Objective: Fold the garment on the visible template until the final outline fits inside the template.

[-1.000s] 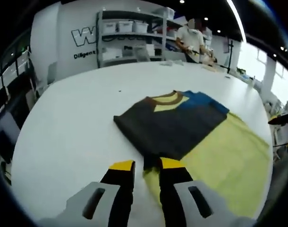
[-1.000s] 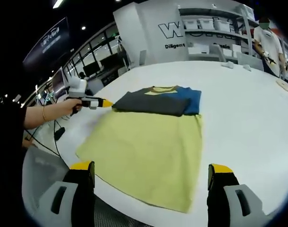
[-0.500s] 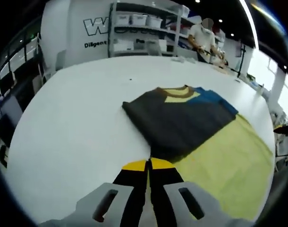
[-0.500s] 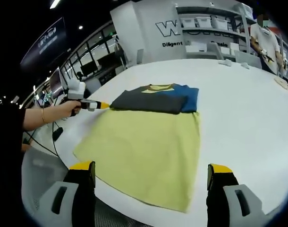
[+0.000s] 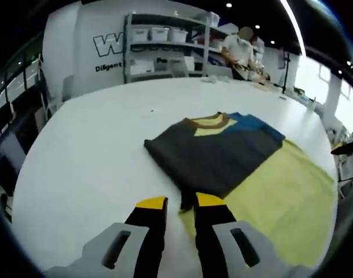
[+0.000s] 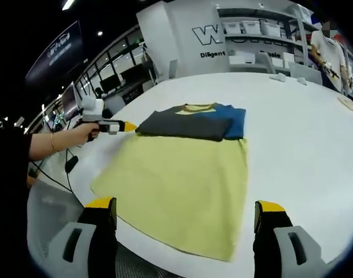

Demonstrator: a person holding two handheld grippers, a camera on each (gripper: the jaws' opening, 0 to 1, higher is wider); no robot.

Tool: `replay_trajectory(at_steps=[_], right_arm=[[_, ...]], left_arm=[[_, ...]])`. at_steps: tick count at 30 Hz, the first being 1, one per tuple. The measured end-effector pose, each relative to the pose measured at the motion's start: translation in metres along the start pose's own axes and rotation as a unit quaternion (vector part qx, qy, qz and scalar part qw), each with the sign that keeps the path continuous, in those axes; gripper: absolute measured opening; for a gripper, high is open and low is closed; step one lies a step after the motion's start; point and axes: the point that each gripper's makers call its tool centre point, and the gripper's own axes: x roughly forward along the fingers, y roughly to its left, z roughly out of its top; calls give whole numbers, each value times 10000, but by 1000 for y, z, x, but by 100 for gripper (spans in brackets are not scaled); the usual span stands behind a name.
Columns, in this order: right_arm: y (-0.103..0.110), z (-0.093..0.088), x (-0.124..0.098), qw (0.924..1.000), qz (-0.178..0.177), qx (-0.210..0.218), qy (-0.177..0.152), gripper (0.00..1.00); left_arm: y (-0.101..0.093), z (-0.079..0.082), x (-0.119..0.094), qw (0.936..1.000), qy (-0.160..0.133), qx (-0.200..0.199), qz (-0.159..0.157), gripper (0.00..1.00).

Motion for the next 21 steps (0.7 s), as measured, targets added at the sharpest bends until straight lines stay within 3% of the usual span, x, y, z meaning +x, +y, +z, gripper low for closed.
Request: replay_trajectory(at_steps=[2, 6, 9, 10, 12, 14, 18, 21], right_arm=[[-2, 0, -2, 10000, -29, 23, -14, 98], [-8, -3, -5, 9999, -123, 35, 5, 98], [-10, -3, -7, 9998, -155, 80, -40, 98], [-10, -3, -7, 9998, -157, 111, -46, 98], [-10, -4, -6, 9998, -166, 122, -37, 98], [-9, -5, -5, 9998, -157, 109, -20, 98], [-6, -5, -3, 9999, -118, 86, 12, 98], [-4, -3, -2, 9999, -90, 79, 0, 98]], left_arm=[[-1, -6, 4, 9999, 164, -9, -1, 14], [-6, -8, 9, 9997, 228, 11, -128, 3], [-6, -8, 9, 9995, 288, -12, -87, 1], [-6, -8, 9, 9995, 293, -110, -72, 1], [-1, -9, 6, 9965, 260, -788, 138, 0], [0, -11, 4, 9858, 208, -1654, 196, 0], [3, -17, 2, 9782, 265, -2022, 398, 0], [0, -16, 2, 9801, 278, -1929, 382, 0]])
